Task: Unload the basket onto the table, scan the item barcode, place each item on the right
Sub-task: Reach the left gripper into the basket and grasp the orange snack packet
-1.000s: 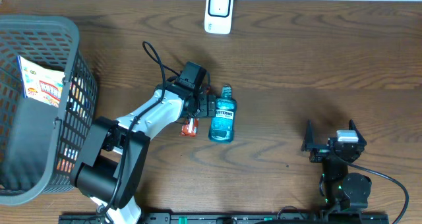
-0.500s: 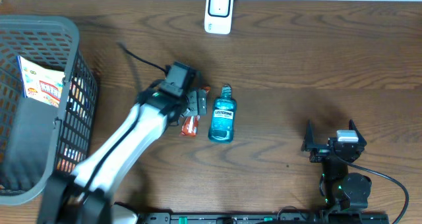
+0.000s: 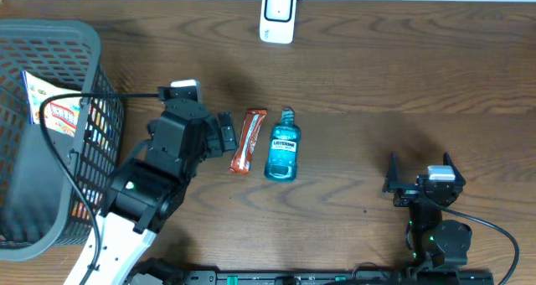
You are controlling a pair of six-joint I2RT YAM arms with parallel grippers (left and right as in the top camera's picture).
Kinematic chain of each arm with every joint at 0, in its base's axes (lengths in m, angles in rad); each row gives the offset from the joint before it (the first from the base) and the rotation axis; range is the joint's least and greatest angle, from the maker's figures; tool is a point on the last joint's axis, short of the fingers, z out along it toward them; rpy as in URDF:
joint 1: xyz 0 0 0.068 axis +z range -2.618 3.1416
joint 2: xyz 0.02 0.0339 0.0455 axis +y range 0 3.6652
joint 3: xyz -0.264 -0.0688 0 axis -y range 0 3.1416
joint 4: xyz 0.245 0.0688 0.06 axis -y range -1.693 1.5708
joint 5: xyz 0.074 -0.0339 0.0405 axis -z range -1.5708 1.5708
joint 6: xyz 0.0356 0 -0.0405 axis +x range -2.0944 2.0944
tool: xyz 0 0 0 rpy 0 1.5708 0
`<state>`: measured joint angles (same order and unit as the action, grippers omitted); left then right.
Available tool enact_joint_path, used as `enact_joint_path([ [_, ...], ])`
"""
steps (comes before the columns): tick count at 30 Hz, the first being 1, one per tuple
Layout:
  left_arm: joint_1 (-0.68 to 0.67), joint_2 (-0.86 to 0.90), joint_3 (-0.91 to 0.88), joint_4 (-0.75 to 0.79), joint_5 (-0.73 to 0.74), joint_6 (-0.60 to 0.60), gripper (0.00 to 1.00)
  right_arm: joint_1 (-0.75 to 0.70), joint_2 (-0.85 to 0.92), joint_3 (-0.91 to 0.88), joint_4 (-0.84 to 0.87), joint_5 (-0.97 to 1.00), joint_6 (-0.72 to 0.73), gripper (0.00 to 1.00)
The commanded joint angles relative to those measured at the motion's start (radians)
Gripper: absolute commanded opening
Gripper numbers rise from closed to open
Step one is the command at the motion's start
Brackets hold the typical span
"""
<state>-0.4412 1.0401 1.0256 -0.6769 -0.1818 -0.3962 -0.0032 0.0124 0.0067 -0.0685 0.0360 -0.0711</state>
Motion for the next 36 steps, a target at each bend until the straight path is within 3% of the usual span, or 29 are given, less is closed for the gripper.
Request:
enact_joint_path([
  [1, 0.003, -0.002, 0.006, -0.03, -0.045, -0.005, 1.0, 0.002, -0.005, -0.001, -0.003, -0.002, -0.013, 0.99],
  [13, 0.003, -0.018, 0.019, 0.061, -0.055, 0.035, 0.98, 0.002, -0.005, -0.001, -0.003, -0.002, -0.013, 0.99],
  [19, 0.004, -0.029, 0.146, 0.059, -0.058, 0.109, 0.98, 0.002, -0.005, -0.001, -0.003, -0.002, -0.012, 0.99],
  [24, 0.013, -0.032, 0.294, 0.056, -0.158, 0.135, 0.98, 0.002, -0.005, -0.001, -0.003, -0.002, -0.012, 0.99],
  [36, 0.087, -0.112, 0.391, 0.06, -0.176, 0.135, 0.98, 0.002, -0.005, -0.001, -0.003, -0.002, -0.012, 0.99],
])
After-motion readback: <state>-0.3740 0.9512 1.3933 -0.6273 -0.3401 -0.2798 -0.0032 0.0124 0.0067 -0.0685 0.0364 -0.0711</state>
